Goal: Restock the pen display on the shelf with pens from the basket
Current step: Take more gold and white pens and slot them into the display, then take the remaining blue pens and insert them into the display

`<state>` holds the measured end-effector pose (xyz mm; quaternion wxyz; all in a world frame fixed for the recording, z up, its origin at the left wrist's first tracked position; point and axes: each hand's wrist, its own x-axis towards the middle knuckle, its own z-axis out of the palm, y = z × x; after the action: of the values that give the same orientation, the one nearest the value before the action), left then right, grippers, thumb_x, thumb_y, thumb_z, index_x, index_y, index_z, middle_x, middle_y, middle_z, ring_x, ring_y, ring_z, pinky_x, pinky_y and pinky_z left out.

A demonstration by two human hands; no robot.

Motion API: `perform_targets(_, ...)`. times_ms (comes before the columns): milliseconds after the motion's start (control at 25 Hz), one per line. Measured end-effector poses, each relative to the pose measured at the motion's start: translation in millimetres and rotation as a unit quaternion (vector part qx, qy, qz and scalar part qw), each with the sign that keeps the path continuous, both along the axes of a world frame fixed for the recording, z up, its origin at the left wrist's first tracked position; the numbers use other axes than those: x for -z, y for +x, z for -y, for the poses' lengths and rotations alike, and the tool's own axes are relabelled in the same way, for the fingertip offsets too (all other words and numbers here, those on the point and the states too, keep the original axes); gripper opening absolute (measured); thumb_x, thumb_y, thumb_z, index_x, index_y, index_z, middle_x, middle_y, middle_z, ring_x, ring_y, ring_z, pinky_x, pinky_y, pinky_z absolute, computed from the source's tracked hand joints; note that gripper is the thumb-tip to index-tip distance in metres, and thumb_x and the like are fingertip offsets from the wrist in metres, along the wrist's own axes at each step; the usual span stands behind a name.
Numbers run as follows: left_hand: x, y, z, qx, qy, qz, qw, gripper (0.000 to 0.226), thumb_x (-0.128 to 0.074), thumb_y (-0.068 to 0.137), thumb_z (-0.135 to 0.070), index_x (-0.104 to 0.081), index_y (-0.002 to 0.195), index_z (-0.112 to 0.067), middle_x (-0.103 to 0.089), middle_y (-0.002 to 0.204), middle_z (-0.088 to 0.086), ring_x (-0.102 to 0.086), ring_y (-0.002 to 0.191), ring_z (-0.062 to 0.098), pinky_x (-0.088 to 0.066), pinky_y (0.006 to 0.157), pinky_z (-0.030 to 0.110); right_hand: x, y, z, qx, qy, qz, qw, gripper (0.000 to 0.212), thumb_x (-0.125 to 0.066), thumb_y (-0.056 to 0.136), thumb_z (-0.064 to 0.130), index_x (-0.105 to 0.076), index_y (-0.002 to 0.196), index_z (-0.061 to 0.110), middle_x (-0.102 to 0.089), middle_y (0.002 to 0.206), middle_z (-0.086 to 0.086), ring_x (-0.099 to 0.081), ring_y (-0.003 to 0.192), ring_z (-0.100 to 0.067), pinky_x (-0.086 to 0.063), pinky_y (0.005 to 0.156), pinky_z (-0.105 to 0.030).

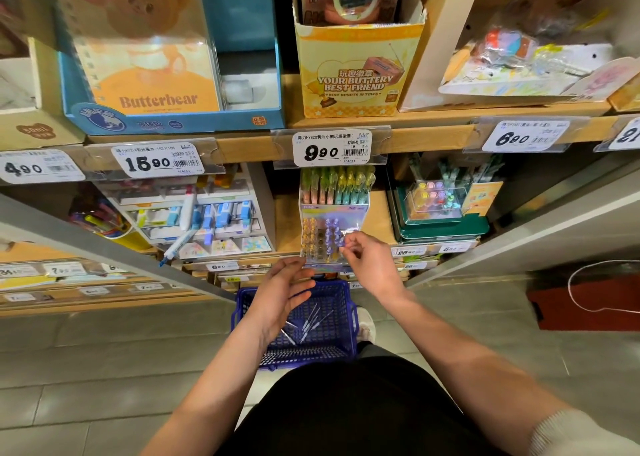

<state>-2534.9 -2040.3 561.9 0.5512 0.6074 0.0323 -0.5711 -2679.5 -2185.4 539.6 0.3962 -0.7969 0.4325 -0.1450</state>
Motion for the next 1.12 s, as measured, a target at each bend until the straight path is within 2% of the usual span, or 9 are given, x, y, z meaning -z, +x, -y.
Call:
perform_targets(200,-1.6,1.4,1.0,0.0,0.0,0.002,1.0,0.024,-0.055,0.103,-0.024,-0.063,0.123,-0.015,-0.076,0.101,0.007,-0.072,0.088,0.022,-0.055,0.075,0.032,6.8,3.1,0.2,-0.005,0.006,-0.026,1.0,0.017,-0.071,0.093,0.014,-0.069,0.109,0.01,-0.072,0.099,-0.002,-0.067,0.091,-0.013,-0.052,0.087,-0.019)
perform_targets(440,-6.2,4.3,0.6,0.007,-0.005,0.006,1.0,0.025,-0.056,0.102,-0.025,-0.064,0.123,-0.014,-0.077,0.096,0.005,-0.073,0.085,0.02,-0.055,0.074,0.03,6.7,1.7,0.8,0.002,0.015,-0.023,1.0,0.017,-0.071,0.093,0.012,-0.07,0.11,0.008,-0.072,0.101,-0.003,-0.067,0.094,-0.015,-0.055,0.092,-0.025)
perform_targets(560,-8.0,5.6,-0.5,0.014,-0.009,0.007,1.0,0.028,-0.058,0.102,-0.026,-0.063,0.125,-0.013,-0.077,0.096,0.005,-0.073,0.085,0.02,-0.055,0.074,0.03,3.4,0.0,-0.2,0.021,0.02,-0.023,0.999,0.015,-0.068,0.096,0.016,-0.07,0.11,0.011,-0.072,0.099,0.0,-0.067,0.091,-0.014,-0.054,0.087,-0.023)
perform_targets(640,-9.9,6.3,-1.2,0.022,-0.008,0.01,1.0,0.029,-0.057,0.102,-0.028,-0.063,0.126,-0.013,-0.076,0.1,0.006,-0.073,0.086,0.02,-0.054,0.074,0.03,-2.3,-1.5,-2.4,0.049,0.033,-0.013,0.998,0.013,-0.065,0.098,0.022,-0.07,0.107,0.016,-0.071,0.094,0.008,-0.066,0.085,-0.01,-0.049,0.076,-0.013)
perform_targets(720,-11.3,7.3,-1.7,0.029,-0.003,0.015,0.999,0.029,-0.054,0.103,-0.03,-0.063,0.126,-0.014,-0.075,0.105,0.008,-0.072,0.087,0.021,-0.054,0.074,0.03,-9.6,-2.5,-5.0,0.091,0.083,0.018,0.992,0.01,-0.066,0.097,0.028,-0.07,0.104,0.022,-0.069,0.09,0.014,-0.065,0.081,-0.008,-0.045,0.069,-0.007)
perform_targets(800,-13.6,8.7,-4.1,0.041,-0.004,0.02,0.999,0.029,-0.052,0.104,-0.031,-0.063,0.126,-0.014,-0.075,0.106,0.009,-0.072,0.088,0.022,-0.054,0.073,0.03,-19.7,-5.1,-10.1,0.124,0.158,0.066,0.977,0.01,-0.066,0.097,0.03,-0.07,0.104,0.024,-0.07,0.089,0.012,-0.067,0.079,-0.011,-0.051,0.071,-0.014)
perform_targets(920,-19.4,10.7,-13.1,0.057,-0.02,0.029,0.998,0.029,-0.051,0.104,-0.03,-0.063,0.124,-0.014,-0.076,0.099,0.007,-0.072,0.084,0.021,-0.054,0.072,0.03,-41.1,-9.8,-25.6,0.132,0.275,0.154,0.94,0.012,-0.065,0.098,0.022,-0.068,0.109,0.018,-0.068,0.085,0.002,-0.069,0.08,-0.018,-0.059,0.075,-0.027)
perform_targets(1000,-19.4,12.8,-22.8,0.071,-0.035,0.042,0.996,0.028,-0.05,0.104,-0.032,-0.063,0.122,-0.014,-0.075,0.094,0.005,-0.071,0.08,0.019,-0.053,0.071,0.029,-53.1,-13.7,-40.1,0.122,0.304,0.184,0.927,0.012,-0.063,0.099,0.02,-0.069,0.11,0.018,-0.069,0.089,-0.003,-0.068,0.081,-0.016,-0.058,0.076,-0.027)
perform_targets(1120,-16.3,15.5,-39.0,0.08,-0.045,0.065,0.994,0.028,-0.047,0.106,-0.033,-0.063,0.118,-0.015,-0.074,0.089,0.005,-0.068,0.074,0.018,-0.051,0.07,0.029,-57.0,-19.1,-67.9,0.125,0.329,0.221,0.91,0.013,-0.061,0.1,0.018,-0.069,0.11,0.019,-0.074,0.091,0.001,-0.068,0.077,-0.011,-0.056,0.07,-0.021)
